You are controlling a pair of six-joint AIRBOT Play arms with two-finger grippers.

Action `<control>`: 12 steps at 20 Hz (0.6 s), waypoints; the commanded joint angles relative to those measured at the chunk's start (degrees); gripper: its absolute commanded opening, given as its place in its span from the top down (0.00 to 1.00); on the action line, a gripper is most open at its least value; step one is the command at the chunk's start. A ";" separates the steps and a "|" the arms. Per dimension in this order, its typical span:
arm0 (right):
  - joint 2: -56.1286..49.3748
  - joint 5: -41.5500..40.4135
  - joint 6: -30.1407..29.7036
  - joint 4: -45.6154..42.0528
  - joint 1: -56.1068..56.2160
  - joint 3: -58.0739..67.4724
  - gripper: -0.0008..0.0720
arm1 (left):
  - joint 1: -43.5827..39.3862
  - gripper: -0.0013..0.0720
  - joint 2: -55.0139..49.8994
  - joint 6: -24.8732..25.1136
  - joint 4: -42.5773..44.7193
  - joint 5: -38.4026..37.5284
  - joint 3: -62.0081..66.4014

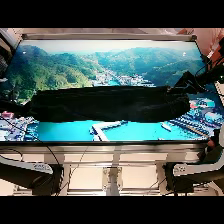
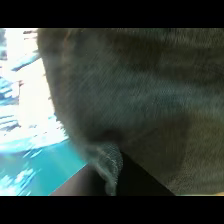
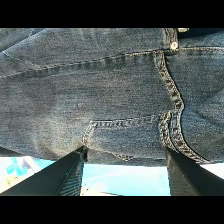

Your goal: Fold the clothes and pants, and hang the long-sleeved shirts on hangers.

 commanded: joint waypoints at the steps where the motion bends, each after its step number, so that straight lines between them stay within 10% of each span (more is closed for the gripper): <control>1: 0.00 0.02 0.00 0.02 0.07 0.07 0.24 | -0.07 0.95 5.46 -4.22 8.02 0.04 3.32; 12: 0.00 0.11 -0.09 0.00 0.07 0.07 0.24 | -26.77 0.95 15.08 -8.15 21.27 -4.39 16.33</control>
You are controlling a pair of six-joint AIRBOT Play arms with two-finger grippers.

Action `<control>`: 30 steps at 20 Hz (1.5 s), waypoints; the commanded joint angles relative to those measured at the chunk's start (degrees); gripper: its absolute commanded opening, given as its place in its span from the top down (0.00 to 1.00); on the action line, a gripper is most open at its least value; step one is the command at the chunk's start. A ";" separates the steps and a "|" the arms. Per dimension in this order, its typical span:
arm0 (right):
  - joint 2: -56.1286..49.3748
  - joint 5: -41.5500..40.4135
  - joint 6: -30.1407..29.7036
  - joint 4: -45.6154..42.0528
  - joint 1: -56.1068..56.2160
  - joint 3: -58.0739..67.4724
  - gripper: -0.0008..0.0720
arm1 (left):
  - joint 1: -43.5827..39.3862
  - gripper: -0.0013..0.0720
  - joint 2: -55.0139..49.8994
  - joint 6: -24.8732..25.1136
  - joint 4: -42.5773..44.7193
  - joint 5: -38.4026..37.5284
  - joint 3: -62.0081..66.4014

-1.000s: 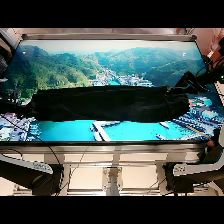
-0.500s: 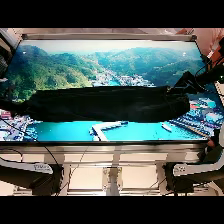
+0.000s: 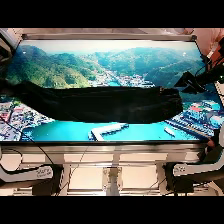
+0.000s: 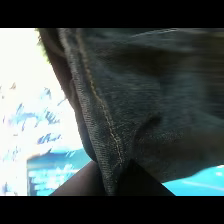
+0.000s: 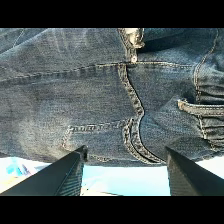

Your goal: Fold the clothes and pants, and hang the long-sleeved shirts on hangers.

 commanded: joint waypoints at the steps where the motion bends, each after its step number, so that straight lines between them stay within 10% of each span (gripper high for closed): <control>1: 0.00 0.13 -0.46 0.00 0.02 0.07 0.24 | -12.92 0.95 0.26 -3.80 3.32 -0.87 5.90; 9: 0.00 3.32 -2.14 0.00 0.02 0.07 0.24 | -34.10 0.95 -5.35 -8.96 1.68 -1.27 12.55; 16: 0.00 7.41 -2.23 0.00 0.02 0.07 0.24 | -37.27 0.95 -11.78 -10.51 -18.45 5.75 12.55; 30: 0.02 8.11 -2.14 0.02 0.02 0.07 0.24 | -41.88 0.95 -18.16 -15.56 -18.56 3.87 12.17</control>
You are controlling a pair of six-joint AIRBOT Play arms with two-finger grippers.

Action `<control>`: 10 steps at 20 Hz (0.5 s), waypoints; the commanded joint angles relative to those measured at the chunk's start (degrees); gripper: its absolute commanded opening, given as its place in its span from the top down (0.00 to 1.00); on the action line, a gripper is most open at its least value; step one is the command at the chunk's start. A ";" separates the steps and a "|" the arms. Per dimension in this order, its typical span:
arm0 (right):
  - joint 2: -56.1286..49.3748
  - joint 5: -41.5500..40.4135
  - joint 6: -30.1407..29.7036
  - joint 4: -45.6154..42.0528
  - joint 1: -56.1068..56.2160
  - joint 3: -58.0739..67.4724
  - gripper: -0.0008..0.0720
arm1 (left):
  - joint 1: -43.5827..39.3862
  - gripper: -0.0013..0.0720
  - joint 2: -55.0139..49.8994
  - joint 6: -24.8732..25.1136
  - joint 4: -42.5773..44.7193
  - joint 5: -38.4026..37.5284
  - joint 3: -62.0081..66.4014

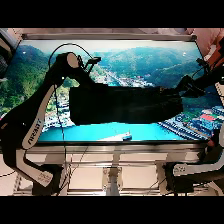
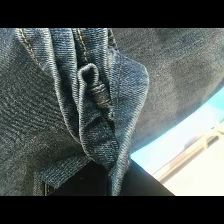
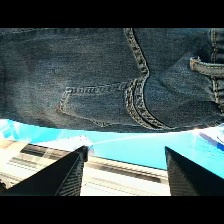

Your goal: Fold the clothes and pants, and hang the long-sleeved shirts on hangers.

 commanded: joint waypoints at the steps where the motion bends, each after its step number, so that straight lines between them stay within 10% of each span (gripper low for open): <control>1: 0.02 0.26 0.09 0.00 0.02 0.07 0.24 | -1.03 0.95 -1.07 -2.36 -0.15 3.76 -0.22; 10: 0.02 1.11 0.07 0.00 0.02 0.07 0.24 | -3.56 0.92 -1.09 -1.97 -0.07 -1.49 -9.38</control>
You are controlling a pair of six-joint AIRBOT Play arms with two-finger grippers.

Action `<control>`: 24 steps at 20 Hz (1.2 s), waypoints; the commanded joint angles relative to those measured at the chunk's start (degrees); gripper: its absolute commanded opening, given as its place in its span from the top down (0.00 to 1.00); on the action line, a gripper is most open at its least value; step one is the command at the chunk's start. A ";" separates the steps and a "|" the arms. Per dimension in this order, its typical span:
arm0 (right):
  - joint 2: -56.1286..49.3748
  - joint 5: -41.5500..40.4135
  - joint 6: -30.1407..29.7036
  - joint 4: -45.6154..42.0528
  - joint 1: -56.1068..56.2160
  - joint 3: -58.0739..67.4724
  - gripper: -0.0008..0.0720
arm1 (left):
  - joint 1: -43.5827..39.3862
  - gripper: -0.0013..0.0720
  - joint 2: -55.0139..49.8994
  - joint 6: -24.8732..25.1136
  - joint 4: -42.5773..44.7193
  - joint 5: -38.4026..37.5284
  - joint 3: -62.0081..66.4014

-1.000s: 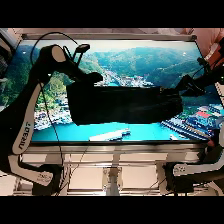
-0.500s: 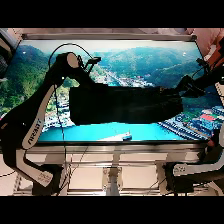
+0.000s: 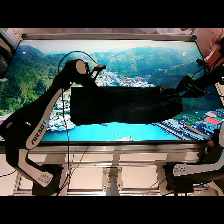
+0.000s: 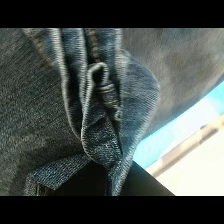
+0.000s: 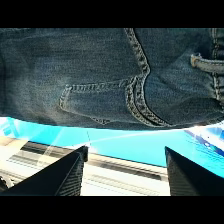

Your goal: Fold the clothes and pants, and hang the long-sleeved shirts on hangers.

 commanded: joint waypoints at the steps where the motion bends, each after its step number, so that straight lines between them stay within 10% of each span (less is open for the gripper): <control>1: 0.02 0.48 0.04 0.02 0.02 0.07 0.24 | -0.48 0.76 -0.04 1.77 0.02 -1.03 -5.60; 3: 0.02 0.48 0.04 0.02 0.02 0.07 0.24 | -0.46 0.27 0.02 3.56 -0.15 -1.20 -6.38; 4: 0.02 0.46 0.04 0.02 0.02 0.07 0.24 | -0.39 0.24 0.26 5.27 -1.95 -1.22 -6.36; 14: 0.02 -0.04 0.15 0.90 3.85 0.04 0.24 | 19.93 0.20 6.25 9.35 -8.39 -2.12 -6.54; 24: -2.78 -23.15 -3.54 -2.36 34.91 -3.02 0.34 | 36.57 0.02 5.90 8.22 -7.45 4.02 -19.30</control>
